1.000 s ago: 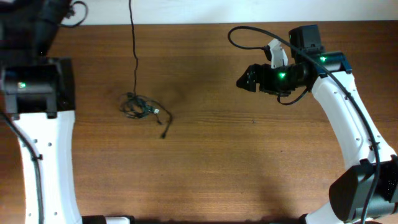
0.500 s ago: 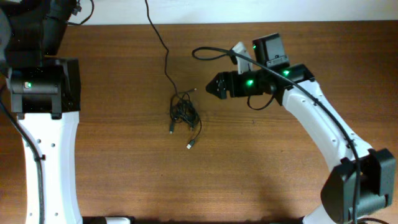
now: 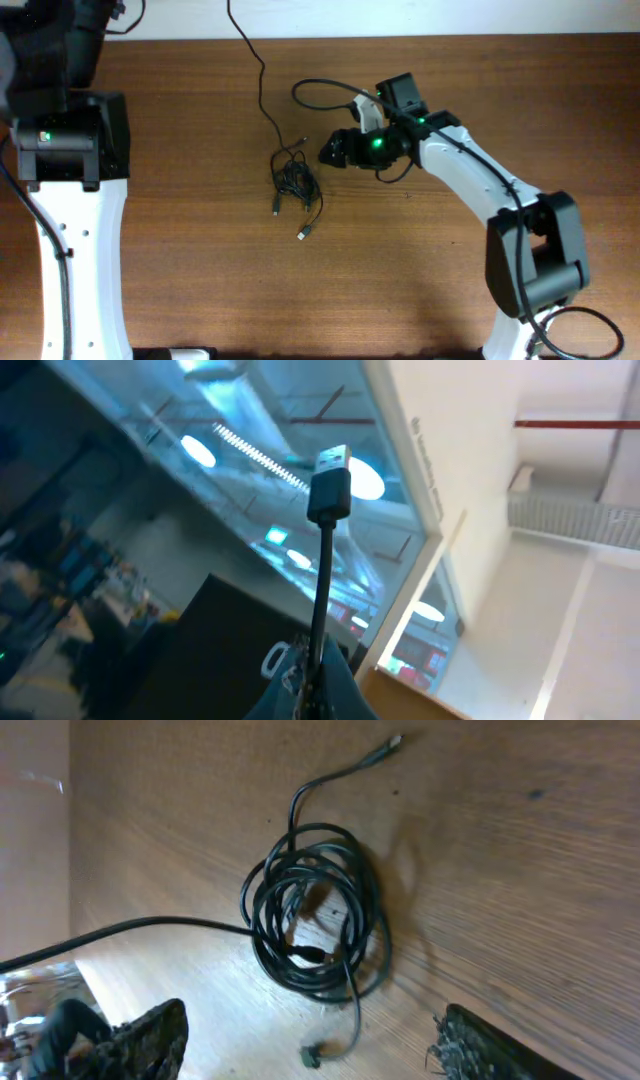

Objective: Untangle cables

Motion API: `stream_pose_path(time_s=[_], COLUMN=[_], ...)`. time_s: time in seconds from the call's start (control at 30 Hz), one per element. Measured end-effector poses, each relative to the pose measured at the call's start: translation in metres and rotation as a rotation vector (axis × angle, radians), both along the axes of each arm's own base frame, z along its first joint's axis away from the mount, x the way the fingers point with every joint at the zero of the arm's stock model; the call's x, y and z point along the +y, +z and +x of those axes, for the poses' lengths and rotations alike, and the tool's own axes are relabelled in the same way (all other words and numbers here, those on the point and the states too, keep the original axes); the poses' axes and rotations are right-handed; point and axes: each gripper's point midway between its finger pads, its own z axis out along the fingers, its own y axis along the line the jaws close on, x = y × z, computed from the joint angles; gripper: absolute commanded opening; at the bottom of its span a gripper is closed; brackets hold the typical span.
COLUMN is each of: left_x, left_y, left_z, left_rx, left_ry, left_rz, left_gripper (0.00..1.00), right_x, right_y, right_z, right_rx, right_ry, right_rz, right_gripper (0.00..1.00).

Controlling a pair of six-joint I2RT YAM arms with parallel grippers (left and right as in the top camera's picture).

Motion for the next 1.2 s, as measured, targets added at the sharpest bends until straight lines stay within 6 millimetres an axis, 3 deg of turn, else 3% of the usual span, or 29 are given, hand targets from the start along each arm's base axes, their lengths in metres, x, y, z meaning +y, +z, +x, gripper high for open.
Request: stream_pose_path(time_s=[0.2,0.37,0.7,0.9,1.03,1.13,1.2], left_x=[0.003,0.004,0.004,0.005,0.005,0.012,0.028], left_y=[0.021,0.033,0.034,0.033,0.018,-0.011,-0.037], left_z=[-0.031,-0.055,-0.058,-0.057,-0.04,-0.016,0.001], left_rx=[-0.08,-0.115,-0.119,-0.111,-0.01,0.143,0.262], left_ry=[0.012,0.013,0.014,0.016,0.027,0.069,0.125], left_rz=[-0.014,-0.016,-0.017,-0.019,-0.01,0.019,0.038], left_gripper=[0.0,0.0,0.0,0.0,0.0,0.0,0.0], right_x=[0.029,0.036,0.056,0.05,0.039,0.032,0.027], right_y=[-0.022,-0.041,-0.077,-0.09,-0.097,-0.098,-0.098], right_z=[0.0,-0.002,-0.018,-0.014,-0.016,-0.019,-0.021], right_rx=[0.08,0.148,0.174,0.162,0.171,0.196,0.215], right_ry=[-0.064,-0.143,-0.195,-0.246,-0.276,-0.288,-0.293], right_rz=[0.018,-0.018,-0.136,-0.193,-0.253,-0.285,-0.299], right_gripper=[0.72,0.69,0.54,0.33,0.04,0.04,0.04])
